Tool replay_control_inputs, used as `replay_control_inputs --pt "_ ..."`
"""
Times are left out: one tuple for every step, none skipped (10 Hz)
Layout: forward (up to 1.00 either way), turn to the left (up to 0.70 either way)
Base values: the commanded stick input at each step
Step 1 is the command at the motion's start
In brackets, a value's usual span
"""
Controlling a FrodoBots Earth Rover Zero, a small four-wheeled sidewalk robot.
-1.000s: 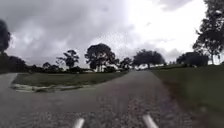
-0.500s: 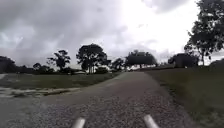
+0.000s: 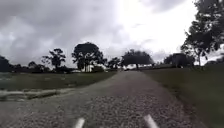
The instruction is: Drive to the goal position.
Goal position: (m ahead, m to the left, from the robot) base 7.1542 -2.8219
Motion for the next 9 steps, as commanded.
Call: replay_control_inputs --pt "0.70 0.00" --pt "0.70 0.00" --pt "0.70 0.00" --pt "0.70 0.00" --pt "0.70 0.00" --pt "0.70 0.00" --pt "0.70 0.00" --pt "0.70 -0.01" --pt "0.70 -0.14"
